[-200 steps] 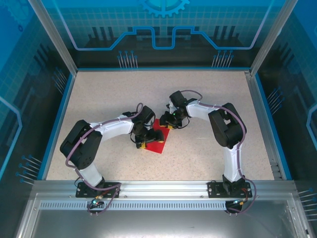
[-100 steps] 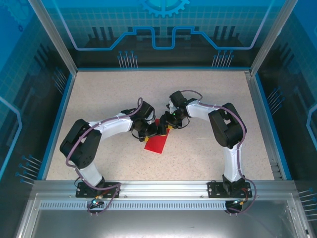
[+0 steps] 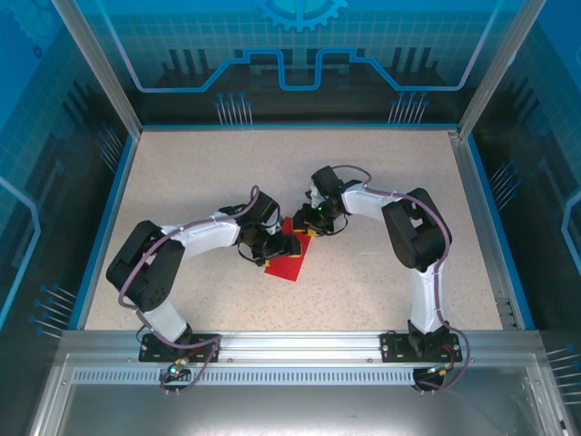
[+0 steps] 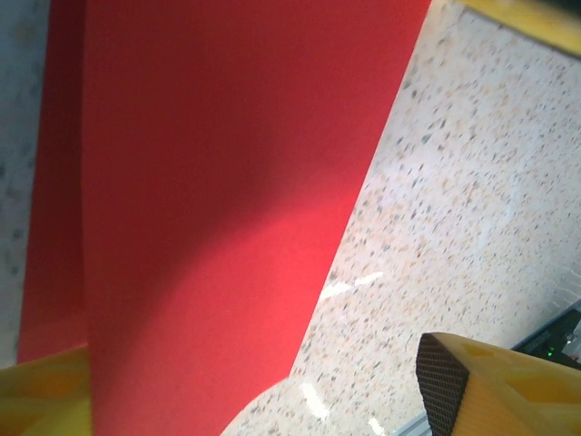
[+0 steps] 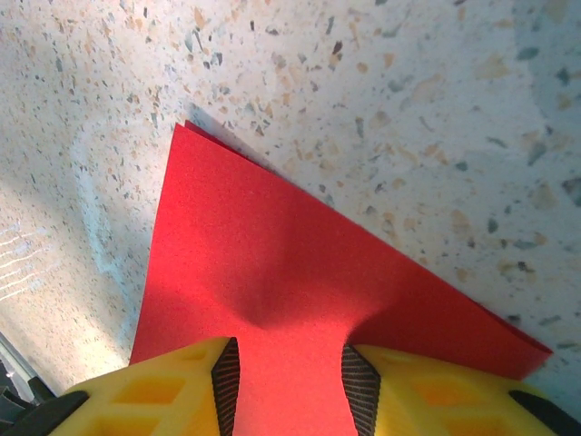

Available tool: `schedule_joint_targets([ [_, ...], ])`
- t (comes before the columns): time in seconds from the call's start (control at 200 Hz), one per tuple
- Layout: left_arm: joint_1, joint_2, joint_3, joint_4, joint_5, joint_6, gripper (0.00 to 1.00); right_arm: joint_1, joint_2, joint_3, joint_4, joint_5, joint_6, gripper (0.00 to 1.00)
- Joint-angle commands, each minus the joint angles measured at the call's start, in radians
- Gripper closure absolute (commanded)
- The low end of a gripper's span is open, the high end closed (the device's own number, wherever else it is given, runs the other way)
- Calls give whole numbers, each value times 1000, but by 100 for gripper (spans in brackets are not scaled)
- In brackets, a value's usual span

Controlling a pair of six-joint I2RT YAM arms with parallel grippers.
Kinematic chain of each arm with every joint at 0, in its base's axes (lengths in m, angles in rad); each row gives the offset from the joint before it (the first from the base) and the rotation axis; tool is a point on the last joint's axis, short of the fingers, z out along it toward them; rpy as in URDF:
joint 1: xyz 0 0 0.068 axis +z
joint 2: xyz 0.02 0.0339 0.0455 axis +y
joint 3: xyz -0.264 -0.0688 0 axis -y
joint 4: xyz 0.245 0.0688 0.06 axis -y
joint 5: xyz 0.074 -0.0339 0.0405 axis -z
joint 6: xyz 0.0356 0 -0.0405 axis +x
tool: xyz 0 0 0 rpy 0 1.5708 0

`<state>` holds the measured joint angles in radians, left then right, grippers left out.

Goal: Fold a paper plane with a square sheet of paper (pick it up from the middle)
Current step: Fold the triangle a second time at the center of the table.

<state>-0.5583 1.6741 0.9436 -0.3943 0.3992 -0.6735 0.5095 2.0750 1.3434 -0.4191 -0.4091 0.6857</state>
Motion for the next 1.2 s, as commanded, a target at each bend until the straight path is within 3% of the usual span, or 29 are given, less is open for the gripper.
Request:
schedule_joint_targets([
  [0.0,2,-70,-29,-8,45,5,32,-17,124,-47,-69,148,6,59],
  [0.19,-1,-125,-48,24,89,0,43,-17,129,-40,-76,151,6,59],
  [0.59,0,-21,-14,191,99,-51,46,-19,109,-41,-75,120,-4,59],
  [0.88,0,-8,-47,213,32,-59,53,-60,-83,-96,38,-38,-45,59],
  [1.196,3,-18,-69,189,-38,-70,72,-54,-285,-279,120,-175,-90,57],
])
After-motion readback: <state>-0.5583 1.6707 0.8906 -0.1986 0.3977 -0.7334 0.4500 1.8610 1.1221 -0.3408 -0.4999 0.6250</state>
